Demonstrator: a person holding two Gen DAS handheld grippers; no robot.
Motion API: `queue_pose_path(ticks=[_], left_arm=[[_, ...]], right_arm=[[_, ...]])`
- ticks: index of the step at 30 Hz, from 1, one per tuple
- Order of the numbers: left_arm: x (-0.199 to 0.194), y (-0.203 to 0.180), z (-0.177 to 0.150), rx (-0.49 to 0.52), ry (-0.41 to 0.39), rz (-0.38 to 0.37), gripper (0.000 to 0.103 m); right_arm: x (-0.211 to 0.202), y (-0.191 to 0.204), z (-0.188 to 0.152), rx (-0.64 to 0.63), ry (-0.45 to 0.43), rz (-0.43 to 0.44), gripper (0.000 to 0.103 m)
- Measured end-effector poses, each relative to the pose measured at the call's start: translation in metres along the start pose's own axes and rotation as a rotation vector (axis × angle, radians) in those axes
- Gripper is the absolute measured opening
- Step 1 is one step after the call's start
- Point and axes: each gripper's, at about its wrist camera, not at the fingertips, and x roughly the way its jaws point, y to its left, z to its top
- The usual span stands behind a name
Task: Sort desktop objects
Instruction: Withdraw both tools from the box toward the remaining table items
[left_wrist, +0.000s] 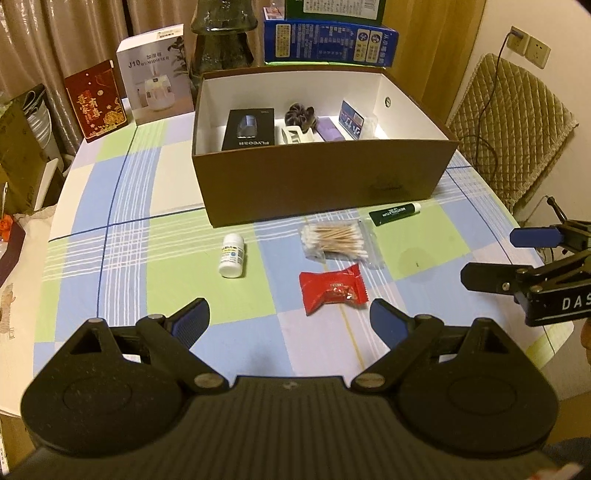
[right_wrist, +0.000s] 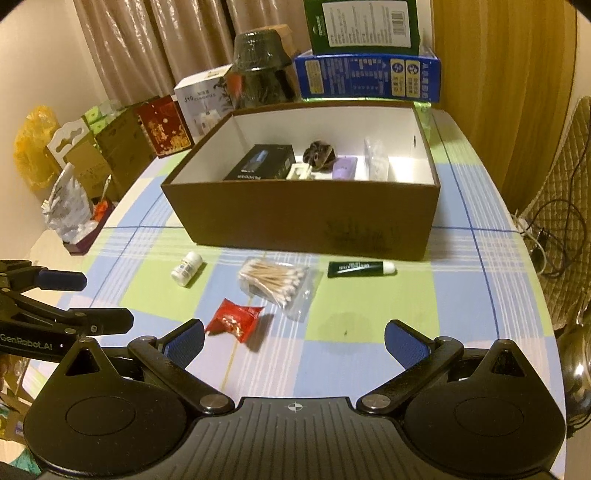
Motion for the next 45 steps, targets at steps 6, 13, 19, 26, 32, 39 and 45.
queue_pose_path(ticks=[6, 13, 19, 26, 32, 39, 45], left_arm=[[0.004, -0.004, -0.001, 0.01, 0.014, -0.015, 0.092], [0.012, -0.008, -0.004, 0.021, 0.021, -0.044, 0.091], [0.023, -0.011, -0.006, 0.05, 0.014, -0.075, 0.089], [0.046, -0.016, -0.009, 0.104, 0.021, -0.103, 0.085], [0.073, -0.018, -0.005, 0.161, 0.04, -0.13, 0.08], [0.104, -0.028, 0.0, 0.335, 0.033, -0.139, 0.08], [0.129, -0.035, 0.001, 0.467, 0.07, -0.205, 0.067]], right_arm=[[0.004, -0.003, -0.006, 0.01, 0.022, -0.006, 0.101], [0.008, -0.009, -0.009, 0.025, 0.033, -0.016, 0.101], [0.012, -0.021, -0.012, 0.068, 0.016, -0.039, 0.101], [0.024, -0.039, -0.014, 0.121, 0.042, -0.064, 0.101], [0.031, -0.054, -0.014, 0.151, 0.065, -0.085, 0.101], [0.035, -0.076, -0.017, 0.216, 0.087, -0.12, 0.101], [0.036, -0.093, -0.022, 0.291, 0.108, -0.155, 0.101]])
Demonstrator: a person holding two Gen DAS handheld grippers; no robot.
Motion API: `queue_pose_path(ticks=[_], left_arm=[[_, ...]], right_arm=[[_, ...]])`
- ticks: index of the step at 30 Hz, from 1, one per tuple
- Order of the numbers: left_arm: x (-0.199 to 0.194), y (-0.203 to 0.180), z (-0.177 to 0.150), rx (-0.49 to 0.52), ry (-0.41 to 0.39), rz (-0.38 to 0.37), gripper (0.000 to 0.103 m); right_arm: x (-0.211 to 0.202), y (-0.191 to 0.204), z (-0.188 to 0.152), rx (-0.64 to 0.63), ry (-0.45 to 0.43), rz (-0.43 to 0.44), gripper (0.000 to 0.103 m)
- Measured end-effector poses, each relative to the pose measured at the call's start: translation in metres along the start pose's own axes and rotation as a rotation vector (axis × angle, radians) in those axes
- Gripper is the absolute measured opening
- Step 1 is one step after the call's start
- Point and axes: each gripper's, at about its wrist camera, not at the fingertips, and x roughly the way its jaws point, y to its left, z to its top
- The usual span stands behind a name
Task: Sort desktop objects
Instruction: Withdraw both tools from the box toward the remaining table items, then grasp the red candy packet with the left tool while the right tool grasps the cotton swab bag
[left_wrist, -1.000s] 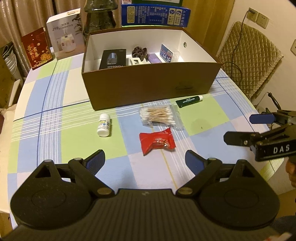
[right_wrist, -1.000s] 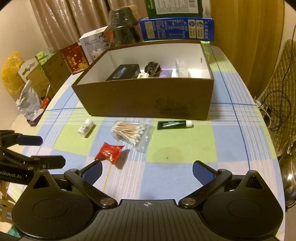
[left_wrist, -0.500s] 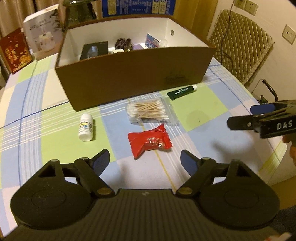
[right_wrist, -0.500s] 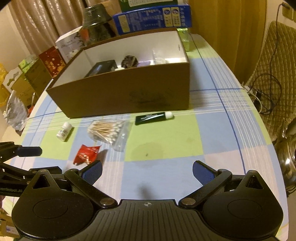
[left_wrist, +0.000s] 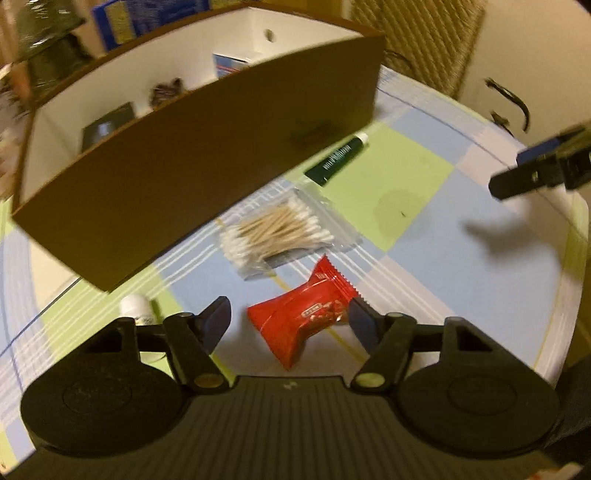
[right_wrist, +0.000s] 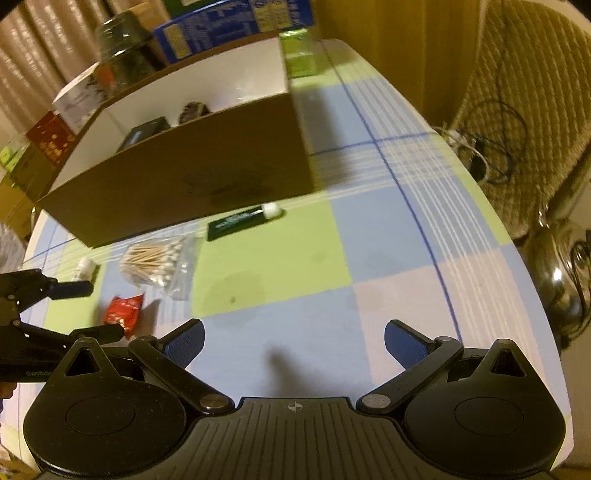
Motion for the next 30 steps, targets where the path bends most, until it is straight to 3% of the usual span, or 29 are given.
queue_pose_path(ticks=[2, 6, 8, 11, 13, 21, 30], left_arm=[[0.006, 0.0, 0.001, 0.024, 0.008, -0.023, 0.065], [0.015, 0.0, 0.005, 0.052, 0.03, -0.075, 0.046], [0.019, -0.002, 0.007, 0.066, 0.043, -0.082, 0.041], [0.023, -0.001, 0.007, 0.041, 0.057, -0.093, 0.036], [0.022, 0.002, 0.006, 0.007, 0.056, -0.096, 0.026], [0.008, 0.013, -0.009, -0.124, 0.056, -0.084, 0.023], [-0.027, 0.034, -0.034, -0.261, 0.025, 0.021, 0.023]], right_arm=[[0.0, -0.004, 0.0, 0.016, 0.003, -0.011, 0.101], [0.0, -0.01, -0.001, 0.041, 0.009, -0.029, 0.101], [0.001, -0.012, -0.001, 0.051, 0.011, -0.036, 0.101], [0.001, -0.014, -0.001, 0.06, 0.011, -0.044, 0.101], [0.002, -0.014, -0.001, 0.064, 0.011, -0.045, 0.101], [0.009, -0.004, 0.001, 0.037, 0.016, -0.022, 0.101], [0.03, 0.03, 0.009, -0.093, 0.018, 0.074, 0.101]])
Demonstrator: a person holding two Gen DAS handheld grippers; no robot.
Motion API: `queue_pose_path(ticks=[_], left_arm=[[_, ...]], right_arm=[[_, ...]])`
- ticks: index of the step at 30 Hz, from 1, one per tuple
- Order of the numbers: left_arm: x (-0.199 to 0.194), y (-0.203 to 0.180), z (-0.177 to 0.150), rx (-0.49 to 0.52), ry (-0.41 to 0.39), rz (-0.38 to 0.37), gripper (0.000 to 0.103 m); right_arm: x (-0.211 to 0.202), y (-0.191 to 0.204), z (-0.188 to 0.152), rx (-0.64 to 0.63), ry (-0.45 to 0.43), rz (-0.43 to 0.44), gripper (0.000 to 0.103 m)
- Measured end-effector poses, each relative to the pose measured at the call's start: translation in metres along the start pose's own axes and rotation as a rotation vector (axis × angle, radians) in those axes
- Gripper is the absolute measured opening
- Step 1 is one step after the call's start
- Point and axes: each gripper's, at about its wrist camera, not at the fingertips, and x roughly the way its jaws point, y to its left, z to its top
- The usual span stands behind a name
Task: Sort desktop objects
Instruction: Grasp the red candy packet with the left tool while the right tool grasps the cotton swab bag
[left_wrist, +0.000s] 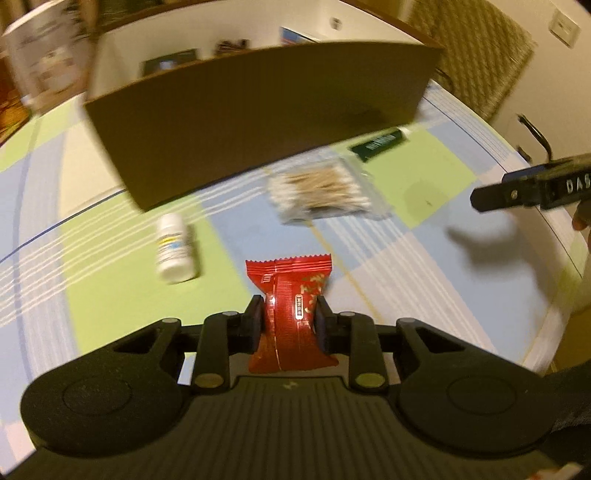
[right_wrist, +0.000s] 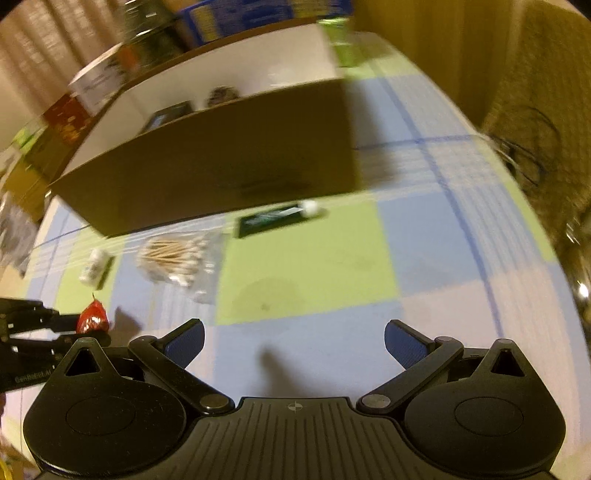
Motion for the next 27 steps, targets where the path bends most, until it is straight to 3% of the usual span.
queue_pose_path(ticks=[9, 15, 17, 24, 26, 27], left_arm=[[-0.029, 0.047, -0.018, -0.196, -0.023, 0.142, 0.023], [-0.039, 0.071, -0.032, -0.293, -0.021, 0.193, 0.023], [-0.044, 0.076, -0.037, -0.309, -0.023, 0.197, 0.023], [-0.045, 0.082, -0.044, -0.341, -0.013, 0.204, 0.023], [-0.045, 0.083, -0.045, -0.346, -0.016, 0.203, 0.023], [-0.045, 0.084, -0.044, -0.348, -0.017, 0.203, 0.023]], right_arm=[[0.036, 0.052, 0.017, -0.277, -0.055, 0.181, 0.101], [0.074, 0.074, 0.035, -0.385, -0.055, 0.215, 0.1], [0.082, 0.079, 0.041, -0.417, -0.063, 0.234, 0.093], [0.109, 0.092, 0.046, -0.55, -0.034, 0.274, 0.086], [0.115, 0.091, 0.043, -0.555, 0.001, 0.278, 0.07], [0.115, 0.09, 0.041, -0.553, 0.009, 0.281, 0.069]])
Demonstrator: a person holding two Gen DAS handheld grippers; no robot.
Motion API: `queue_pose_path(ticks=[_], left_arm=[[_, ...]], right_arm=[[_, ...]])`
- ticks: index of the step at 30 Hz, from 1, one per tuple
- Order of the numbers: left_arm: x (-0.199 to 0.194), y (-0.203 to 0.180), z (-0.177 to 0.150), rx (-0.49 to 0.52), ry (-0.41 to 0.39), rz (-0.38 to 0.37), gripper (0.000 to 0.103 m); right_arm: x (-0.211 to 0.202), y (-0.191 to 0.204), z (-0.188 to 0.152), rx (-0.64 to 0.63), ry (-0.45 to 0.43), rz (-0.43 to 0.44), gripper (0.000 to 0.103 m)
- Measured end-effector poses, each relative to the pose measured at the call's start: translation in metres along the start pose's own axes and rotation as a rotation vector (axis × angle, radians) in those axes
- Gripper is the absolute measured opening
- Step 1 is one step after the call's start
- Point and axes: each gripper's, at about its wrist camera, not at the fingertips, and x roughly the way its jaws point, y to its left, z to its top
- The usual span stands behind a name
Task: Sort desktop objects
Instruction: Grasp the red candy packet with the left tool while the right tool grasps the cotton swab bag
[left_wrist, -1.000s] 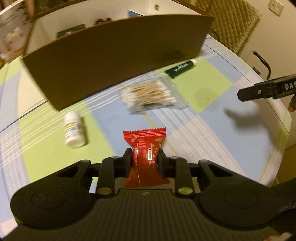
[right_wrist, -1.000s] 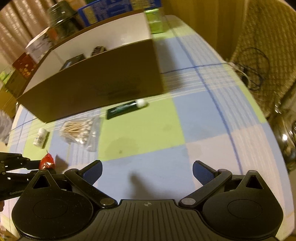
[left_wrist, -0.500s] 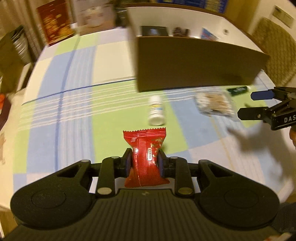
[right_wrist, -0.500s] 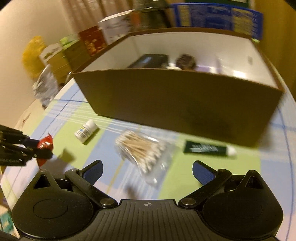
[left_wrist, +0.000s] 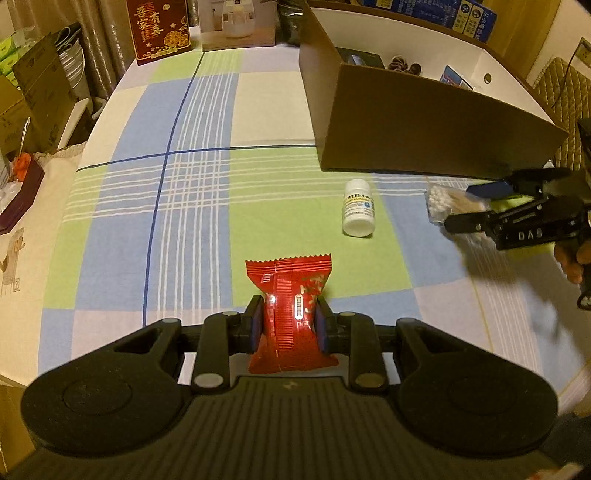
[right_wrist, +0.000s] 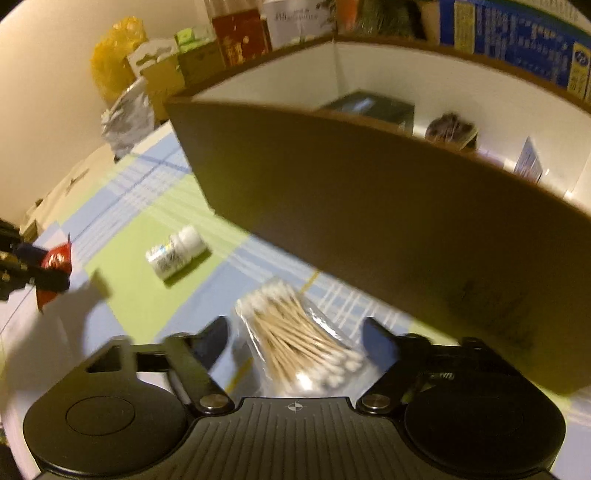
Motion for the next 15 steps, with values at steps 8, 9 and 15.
queue_pose_path(ticks=[8, 9, 15], left_arm=[[0.006, 0.004, 0.007, -0.01, 0.01, -0.005, 0.023], [0.007, 0.003, 0.008, -0.007, 0.012, -0.006, 0.023], [0.011, -0.001, 0.015, 0.01, 0.02, -0.012, 0.023]], right_arm=[[-0.011, 0.034, -0.019, -0.004, 0.016, -0.017, 0.055], [-0.012, 0.039, -0.02, 0.0, 0.015, -0.026, 0.055], [-0.005, 0.047, -0.013, 0.013, 0.013, -0.111, 0.043]])
